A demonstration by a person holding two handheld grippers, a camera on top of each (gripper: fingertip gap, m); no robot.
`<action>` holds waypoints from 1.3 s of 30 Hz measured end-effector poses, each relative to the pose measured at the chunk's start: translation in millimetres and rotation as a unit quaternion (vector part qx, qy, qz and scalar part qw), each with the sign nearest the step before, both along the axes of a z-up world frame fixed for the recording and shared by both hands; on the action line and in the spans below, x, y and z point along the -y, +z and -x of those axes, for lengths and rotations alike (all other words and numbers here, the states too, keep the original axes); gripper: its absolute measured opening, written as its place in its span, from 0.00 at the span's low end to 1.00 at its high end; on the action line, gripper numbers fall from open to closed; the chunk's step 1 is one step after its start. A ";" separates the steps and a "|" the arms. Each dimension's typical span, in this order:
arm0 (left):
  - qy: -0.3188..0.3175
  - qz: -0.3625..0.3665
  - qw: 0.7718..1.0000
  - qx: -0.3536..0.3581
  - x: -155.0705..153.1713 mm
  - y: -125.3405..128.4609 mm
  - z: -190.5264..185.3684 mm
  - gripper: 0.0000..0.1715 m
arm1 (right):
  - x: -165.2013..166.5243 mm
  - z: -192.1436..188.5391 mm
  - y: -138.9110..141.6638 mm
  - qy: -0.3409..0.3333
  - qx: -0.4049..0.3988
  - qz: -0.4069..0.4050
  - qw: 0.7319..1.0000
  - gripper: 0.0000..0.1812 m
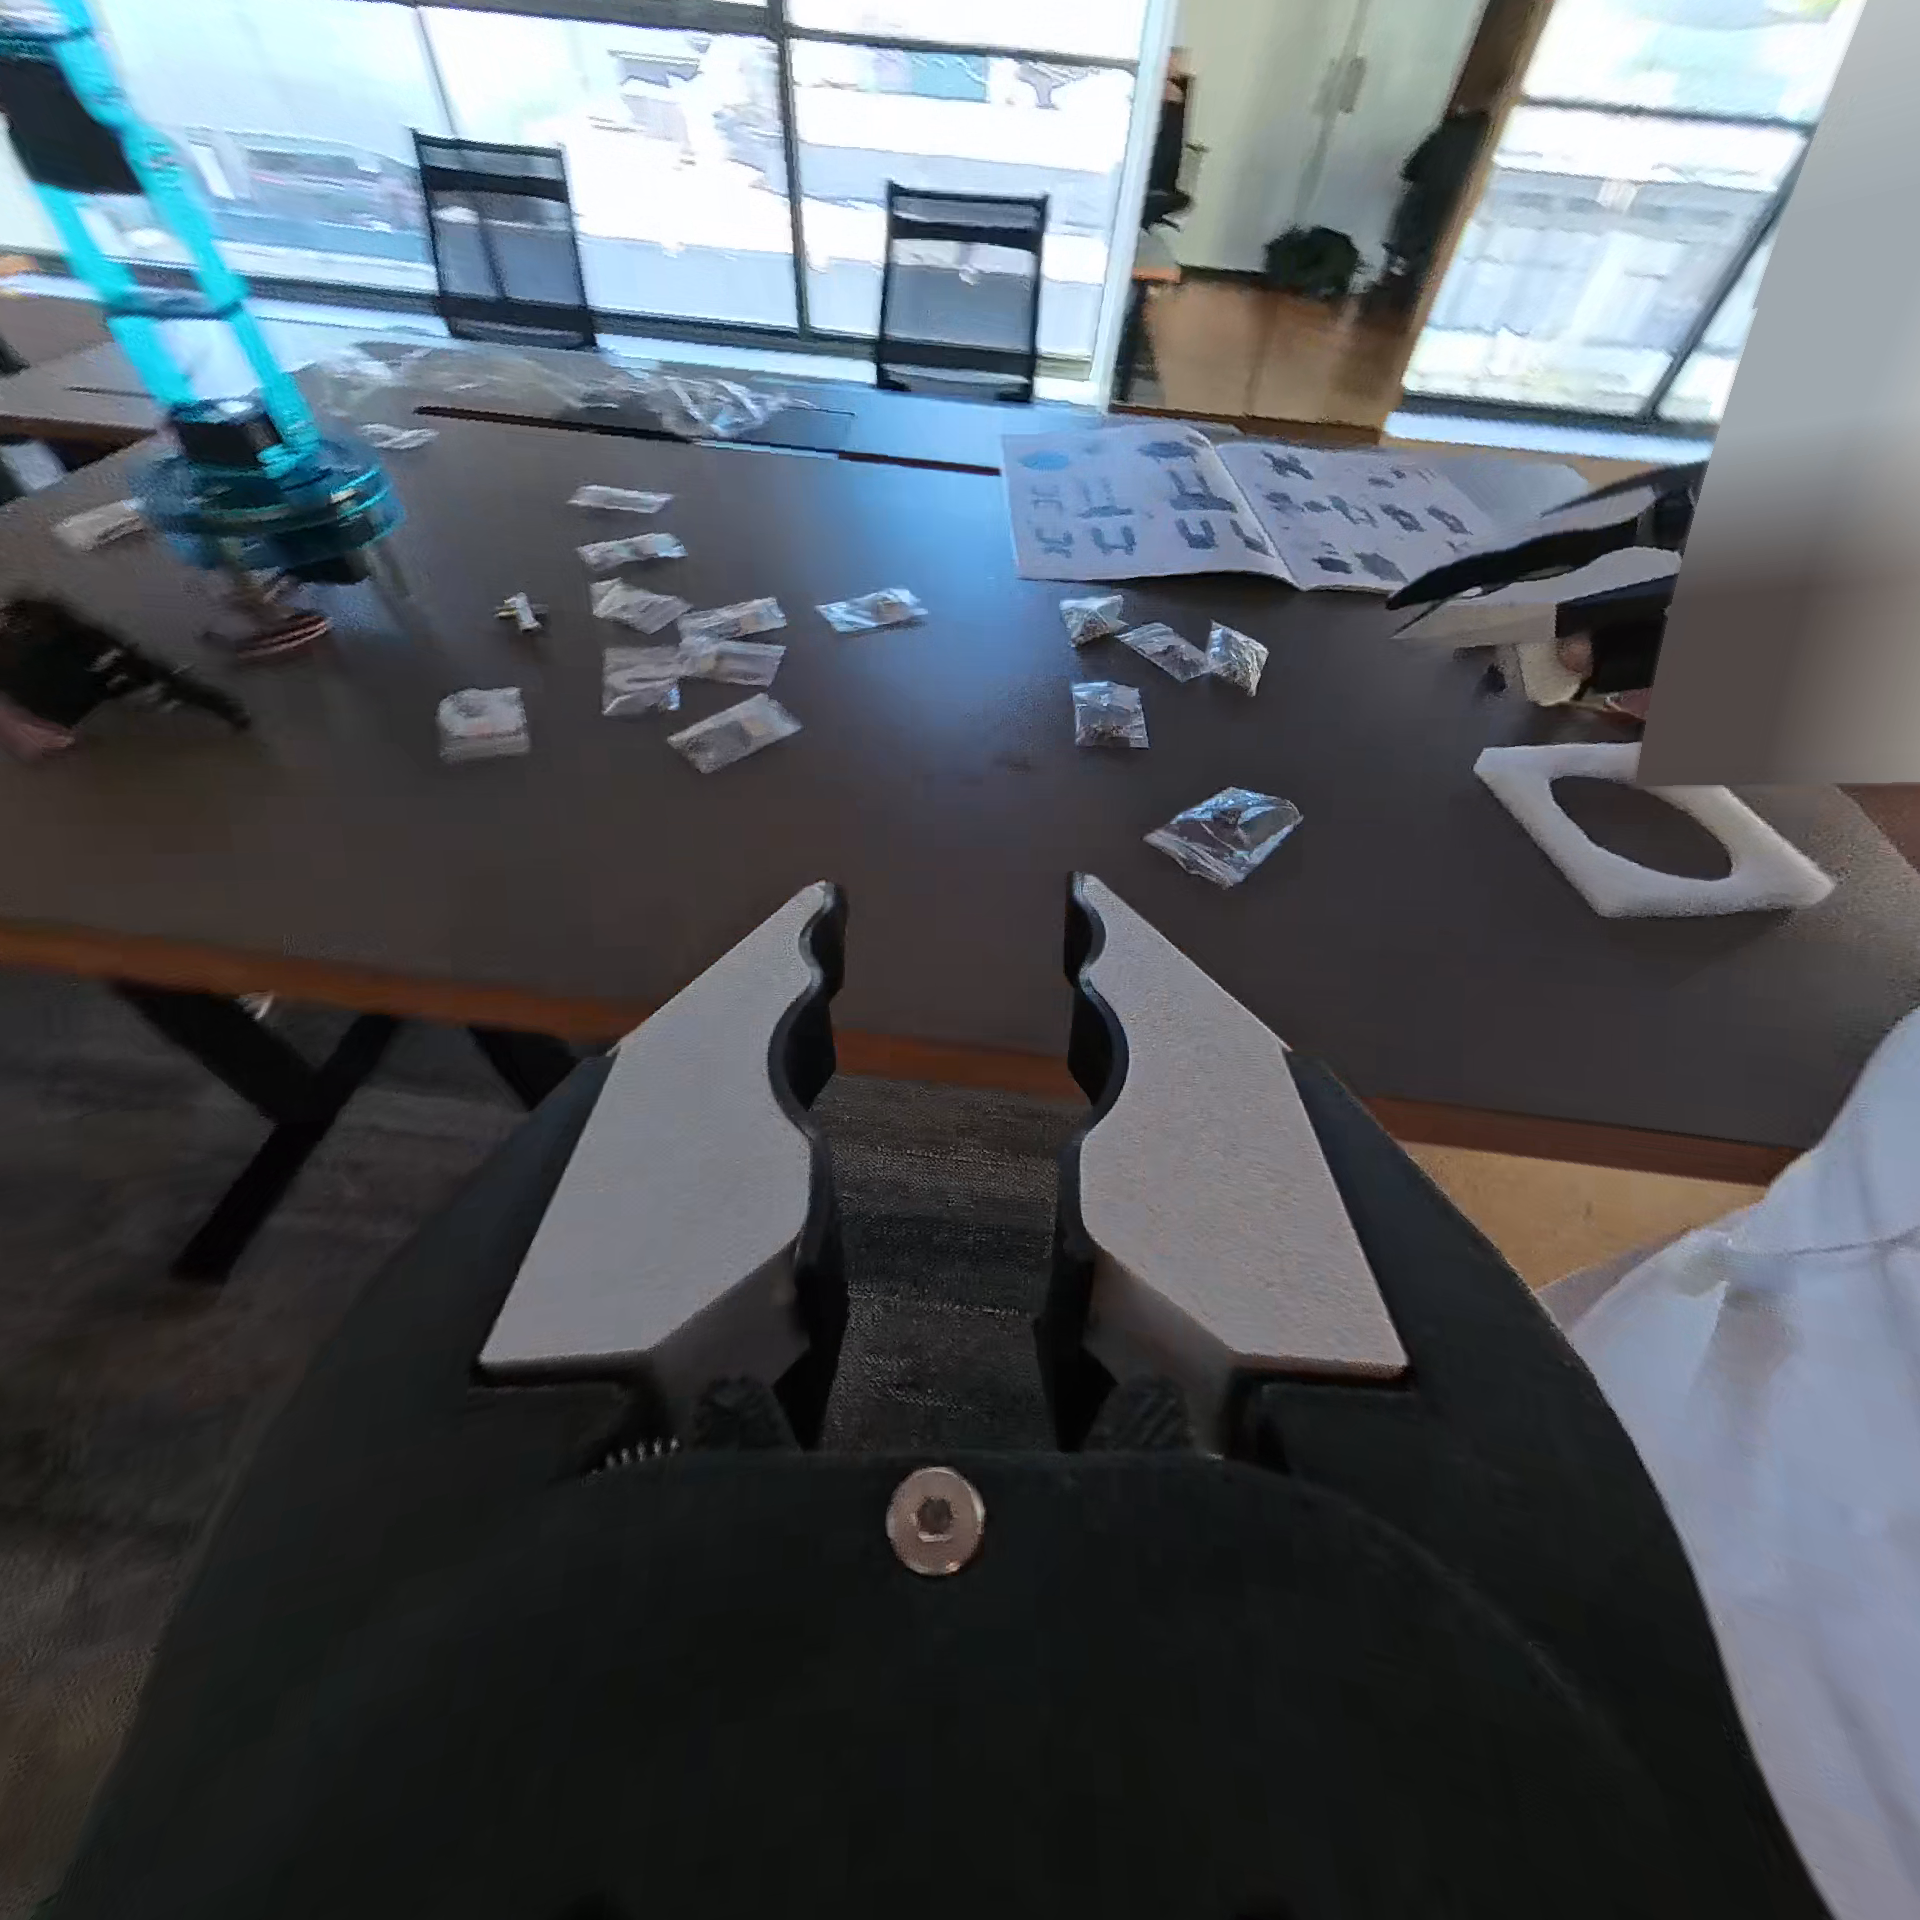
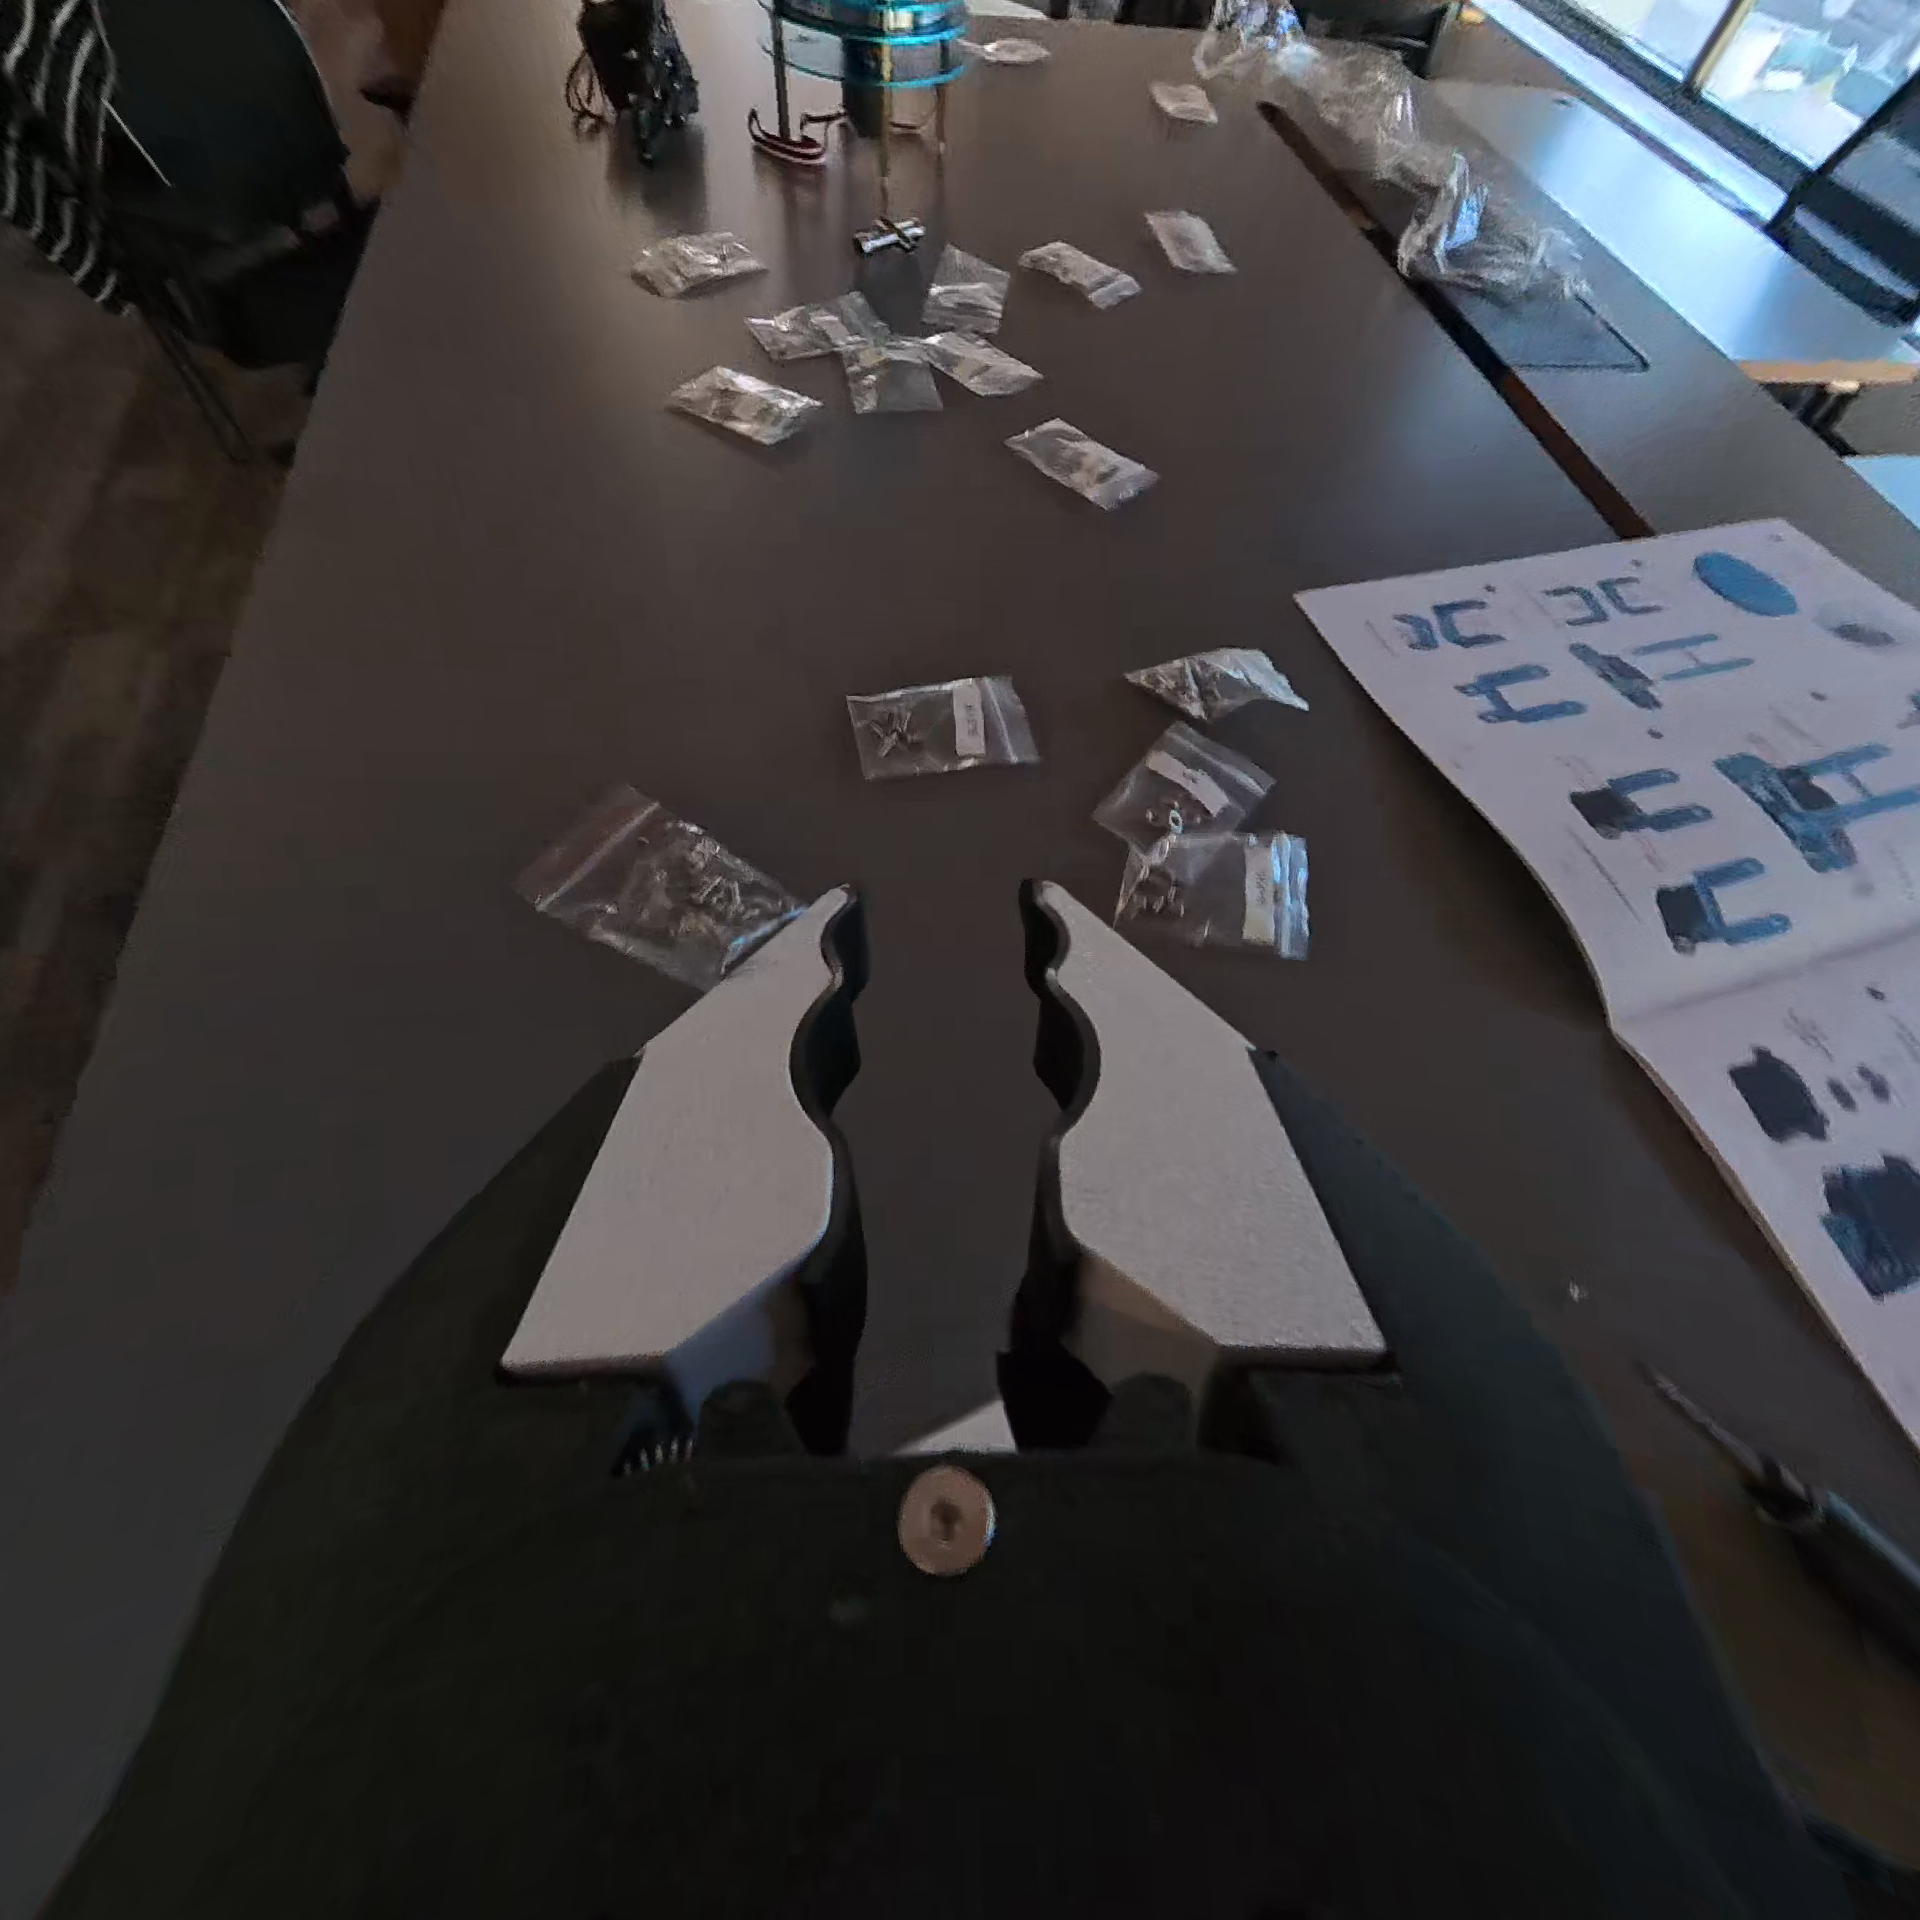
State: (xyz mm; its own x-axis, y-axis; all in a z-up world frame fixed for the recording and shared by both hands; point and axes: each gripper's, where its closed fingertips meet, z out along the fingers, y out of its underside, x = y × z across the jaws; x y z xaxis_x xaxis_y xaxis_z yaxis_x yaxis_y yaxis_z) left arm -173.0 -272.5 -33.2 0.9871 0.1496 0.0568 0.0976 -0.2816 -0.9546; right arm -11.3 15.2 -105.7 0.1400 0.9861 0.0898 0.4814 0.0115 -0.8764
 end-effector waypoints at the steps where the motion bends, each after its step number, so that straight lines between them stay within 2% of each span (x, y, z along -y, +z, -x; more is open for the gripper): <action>1: -0.019 0.007 1.000 -0.005 -18.8 -1.3 8.2 0.24 | -3.3 6.2 0.2 0.005 -0.004 -0.006 1.000 0.14; 4: -0.069 0.016 0.997 -0.020 -75.7 -5.7 24.6 0.21 | -13.4 18.5 -4.8 0.009 0.001 -0.008 1.000 0.11; 8: -0.160 0.043 0.986 -0.027 -143.1 -23.9 22.0 0.20 | -25.8 20.4 -12.6 -0.010 0.018 -0.022 1.000 0.12; 15: -0.300 0.078 0.950 -0.044 -217.8 -55.5 12.5 0.14 | -19.5 16.6 -29.2 -0.053 0.020 -0.009 0.998 0.12; 18: -0.351 0.084 0.932 -0.038 -238.4 -69.3 6.4 0.14 | -19.2 21.8 -32.0 -0.073 0.032 -0.021 0.997 0.11; 23: -0.471 0.104 0.874 -0.059 -256.2 -104.3 -5.6 0.06 | -19.8 46.4 -17.2 -0.111 -0.021 -0.090 0.989 0.09; 26: -0.513 0.101 0.850 -0.074 -274.4 -116.7 -6.0 0.07 | -26.4 66.8 -24.0 -0.122 -0.014 -0.108 0.987 0.08; 32: -0.544 0.115 0.831 -0.032 -307.6 -121.8 -9.6 0.11 | -41.2 95.2 -44.2 -0.132 -0.007 -0.064 0.989 0.05; 36: -0.543 0.136 0.828 -0.040 -332.9 -130.0 -7.7 0.11 | -51.7 95.7 -44.8 -0.139 -0.007 -0.069 0.988 0.00; 39: -0.550 0.137 0.824 -0.008 -340.6 -130.4 -12.8 0.11 | -52.8 92.3 -45.4 -0.135 -0.003 -0.078 0.988 0.00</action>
State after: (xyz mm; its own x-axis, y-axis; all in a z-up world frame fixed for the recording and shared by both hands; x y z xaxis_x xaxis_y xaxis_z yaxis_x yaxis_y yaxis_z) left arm -160.2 68.1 -163.6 0.5352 -0.8304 0.1545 -0.3720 -0.3960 -0.8395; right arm -103.6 68.0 -151.0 0.3964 0.8875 0.2352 0.4801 0.0180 -0.8770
